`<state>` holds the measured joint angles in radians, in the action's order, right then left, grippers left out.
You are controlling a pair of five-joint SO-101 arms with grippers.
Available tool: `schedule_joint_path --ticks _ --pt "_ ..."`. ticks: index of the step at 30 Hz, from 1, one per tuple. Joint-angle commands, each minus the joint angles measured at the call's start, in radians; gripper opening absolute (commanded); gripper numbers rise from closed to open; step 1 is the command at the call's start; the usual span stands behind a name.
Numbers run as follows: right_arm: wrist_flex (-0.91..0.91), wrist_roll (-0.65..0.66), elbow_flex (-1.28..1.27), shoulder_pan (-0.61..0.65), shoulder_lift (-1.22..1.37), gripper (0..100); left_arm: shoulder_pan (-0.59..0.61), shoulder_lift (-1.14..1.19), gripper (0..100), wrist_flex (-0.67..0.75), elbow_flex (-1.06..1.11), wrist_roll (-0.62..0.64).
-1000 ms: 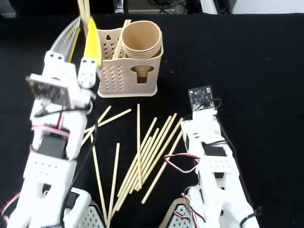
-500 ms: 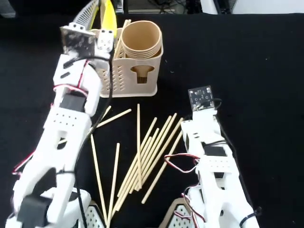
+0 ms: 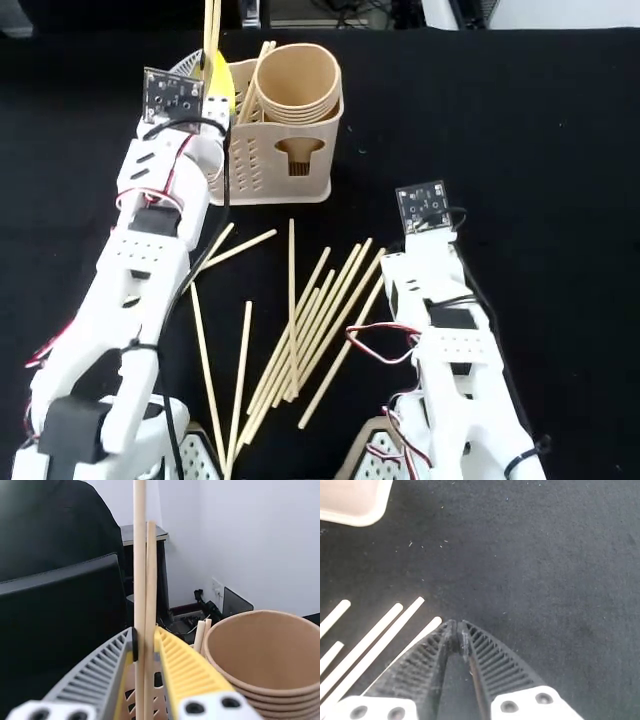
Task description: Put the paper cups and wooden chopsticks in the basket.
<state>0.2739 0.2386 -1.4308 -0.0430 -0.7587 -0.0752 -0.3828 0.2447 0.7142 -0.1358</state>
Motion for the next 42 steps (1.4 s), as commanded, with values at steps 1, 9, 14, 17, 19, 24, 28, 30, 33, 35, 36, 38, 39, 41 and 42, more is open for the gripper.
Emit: schedule_joint_path --ticks 1,9,14,17,19,24,28,30,33,35,36,38,39,41,42 --pt "-0.023 0.0 0.004 0.012 -0.021 2.0 0.008 -0.072 4 0.012 -0.007 0.009" --pt "-0.023 0.0 0.004 0.012 -0.021 2.0 0.024 -0.172 16 -0.236 -0.056 0.095" --pt "-0.023 0.0 0.004 0.012 -0.021 2.0 0.087 -0.192 16 -0.296 -0.102 0.166" --pt "-0.023 0.0 0.004 0.012 -0.021 2.0 0.142 -0.242 15 -0.404 -0.136 0.176" --pt "-0.023 0.0 0.004 0.012 -0.021 2.0 0.173 -0.31 15 -0.523 -0.136 0.173" --pt "-0.023 0.0 0.004 0.012 -0.021 2.0 0.216 -0.512 16 -0.993 -0.14 0.137" --pt "-0.023 0.0 0.004 0.014 -0.021 2.0 0.2 -0.578 16 -1.283 -0.11 -0.087" --pt "-0.023 0.0 0.004 0.014 -0.021 2.0 0.197 -0.548 16 -1.376 -0.074 -0.14" --pt "-0.02 0.0 0.004 0.014 -0.021 2.0 0.196 -0.448 16 -1.453 -0.004 -0.198" --pt "-0.02 0.0 0.004 0.014 -0.021 2.0 0.193 -0.359 16 -1.462 0.038 -0.282" --pt "-0.02 0.0 0.004 0.014 -0.021 2.0 0.193 -0.311 16 -1.462 0.053 -0.336" --pt "-0.018 0.0 0.004 0.014 -0.021 2.0 0.191 -0.219 16 -1.461 0.07 -0.446" --pt "-0.018 0.0 0.004 0.014 -0.021 2.0 0.196 -0.176 16 -1.461 0.07 -0.5" --pt "-0.018 0.0 0.004 0.014 -0.021 2.0 0.199 -0.109 16 -1.459 0.07 -0.578" --pt "-0.018 0.0 0.004 0.014 -0.021 2.0 0.203 -0.081 16 -1.456 0.068 -0.605"
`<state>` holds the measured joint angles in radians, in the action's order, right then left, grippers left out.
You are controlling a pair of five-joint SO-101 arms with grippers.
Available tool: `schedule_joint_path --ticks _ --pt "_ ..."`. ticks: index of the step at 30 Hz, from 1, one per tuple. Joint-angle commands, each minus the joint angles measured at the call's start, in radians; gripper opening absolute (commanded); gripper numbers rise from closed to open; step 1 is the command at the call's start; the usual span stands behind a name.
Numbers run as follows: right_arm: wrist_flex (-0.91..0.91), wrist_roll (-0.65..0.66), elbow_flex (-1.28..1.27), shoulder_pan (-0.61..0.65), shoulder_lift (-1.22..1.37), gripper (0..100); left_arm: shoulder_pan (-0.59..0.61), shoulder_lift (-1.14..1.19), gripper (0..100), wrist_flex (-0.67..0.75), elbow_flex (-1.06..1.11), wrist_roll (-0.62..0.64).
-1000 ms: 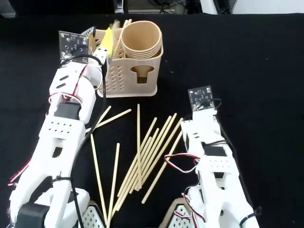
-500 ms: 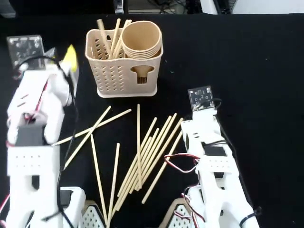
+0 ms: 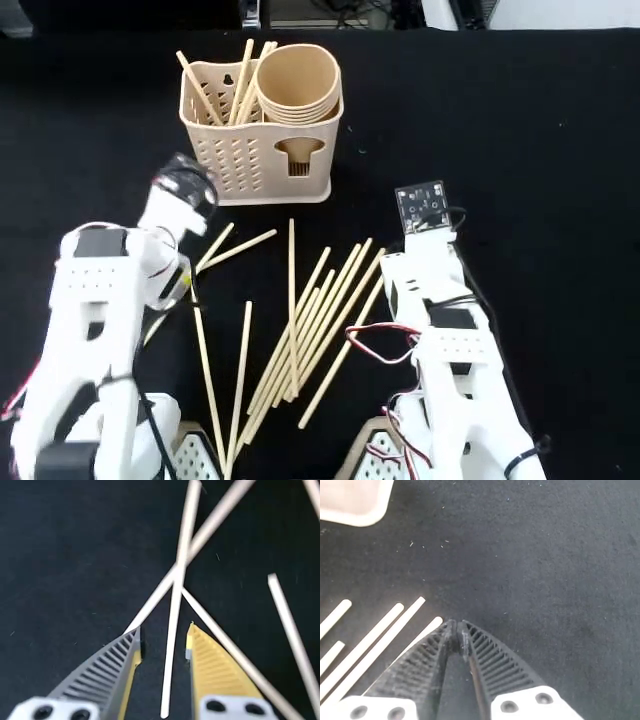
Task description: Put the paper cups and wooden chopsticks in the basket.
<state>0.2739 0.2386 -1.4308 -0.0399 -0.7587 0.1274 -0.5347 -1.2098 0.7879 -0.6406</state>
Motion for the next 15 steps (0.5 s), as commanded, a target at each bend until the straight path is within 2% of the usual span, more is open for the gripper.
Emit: schedule_joint_path --ticks 1,6,12,15 --pt "-0.018 0.0 0.004 0.011 -0.021 2.0 0.008 0.091 16 0.014 -0.004 -0.118" --pt "-0.018 0.0 0.004 0.011 -0.021 2.0 0.07 0.155 16 0.115 0.008 -0.178" --pt "-0.018 0.0 0.004 0.011 -0.021 2.0 0.077 0.235 16 0.287 0.088 -0.216" --pt "-0.018 0.0 0.004 0.011 -0.021 2.0 0.079 0.261 21 0.324 0.101 -0.218"
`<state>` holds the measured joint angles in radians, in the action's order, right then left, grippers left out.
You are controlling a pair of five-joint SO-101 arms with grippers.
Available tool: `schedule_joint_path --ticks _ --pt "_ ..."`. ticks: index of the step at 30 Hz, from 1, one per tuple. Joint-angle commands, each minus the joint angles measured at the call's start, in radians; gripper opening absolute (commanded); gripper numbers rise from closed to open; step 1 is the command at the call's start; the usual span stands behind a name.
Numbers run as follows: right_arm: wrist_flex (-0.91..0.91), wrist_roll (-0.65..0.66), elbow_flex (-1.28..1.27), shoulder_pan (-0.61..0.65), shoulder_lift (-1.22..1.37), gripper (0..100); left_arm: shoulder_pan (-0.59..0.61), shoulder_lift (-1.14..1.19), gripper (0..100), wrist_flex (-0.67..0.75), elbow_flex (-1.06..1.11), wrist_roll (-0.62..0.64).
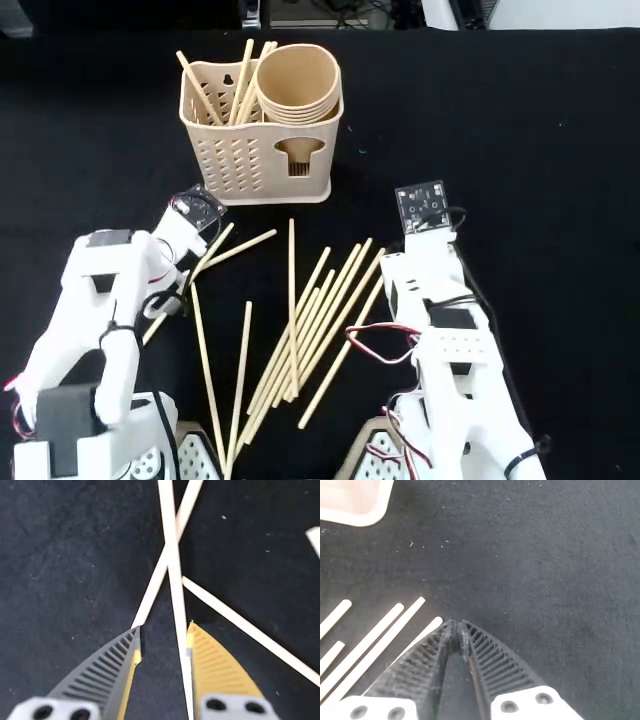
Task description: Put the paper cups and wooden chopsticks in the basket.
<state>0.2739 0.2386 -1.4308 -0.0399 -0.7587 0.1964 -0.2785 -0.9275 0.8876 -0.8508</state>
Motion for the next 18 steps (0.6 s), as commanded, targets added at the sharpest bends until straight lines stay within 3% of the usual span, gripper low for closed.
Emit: schedule_joint_path --ticks 1,10,18 --pt "-0.018 0.0 0.004 0.011 -0.021 2.0 0.01 0.014 22 0.041 -0.002 -0.008" --pt "-0.018 0.0 0.004 0.011 -0.021 2.0 0.027 0.034 21 0.115 -0.036 -0.014" --pt "-0.02 0.0 0.004 0.011 -0.021 2.0 0.033 0.052 21 0.115 -0.047 -0.13"
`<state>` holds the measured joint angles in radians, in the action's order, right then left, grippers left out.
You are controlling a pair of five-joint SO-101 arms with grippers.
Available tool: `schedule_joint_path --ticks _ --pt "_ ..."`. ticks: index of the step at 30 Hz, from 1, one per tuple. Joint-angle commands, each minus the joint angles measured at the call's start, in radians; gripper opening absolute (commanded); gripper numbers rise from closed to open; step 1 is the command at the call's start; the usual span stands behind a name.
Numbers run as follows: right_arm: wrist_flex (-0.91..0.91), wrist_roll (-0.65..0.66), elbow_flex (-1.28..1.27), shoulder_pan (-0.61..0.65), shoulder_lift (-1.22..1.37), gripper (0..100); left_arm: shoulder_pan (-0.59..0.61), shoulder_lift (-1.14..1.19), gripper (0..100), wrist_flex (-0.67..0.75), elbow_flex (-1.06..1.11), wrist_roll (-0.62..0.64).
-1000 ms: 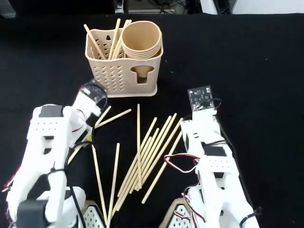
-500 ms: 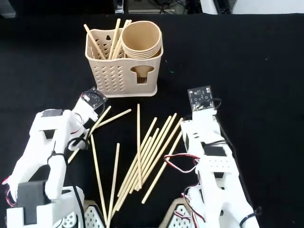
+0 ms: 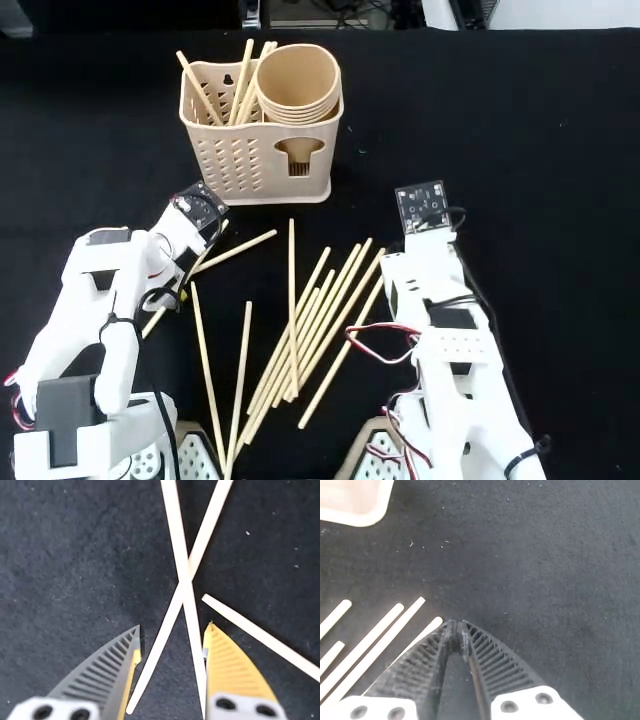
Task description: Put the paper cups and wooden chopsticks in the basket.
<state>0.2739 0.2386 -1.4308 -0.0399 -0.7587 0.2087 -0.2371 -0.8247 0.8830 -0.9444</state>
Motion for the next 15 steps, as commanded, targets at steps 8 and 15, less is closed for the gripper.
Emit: schedule_joint_path --ticks 8,15 --pt "-0.02 0.0 0.004 0.011 -0.021 2.0 0.073 0.232 21 0.025 -0.143 -0.081" --pt "-0.021 0.0 0.004 0.011 -0.021 2.0 0.062 0.212 13 -0.017 -0.156 -0.083"
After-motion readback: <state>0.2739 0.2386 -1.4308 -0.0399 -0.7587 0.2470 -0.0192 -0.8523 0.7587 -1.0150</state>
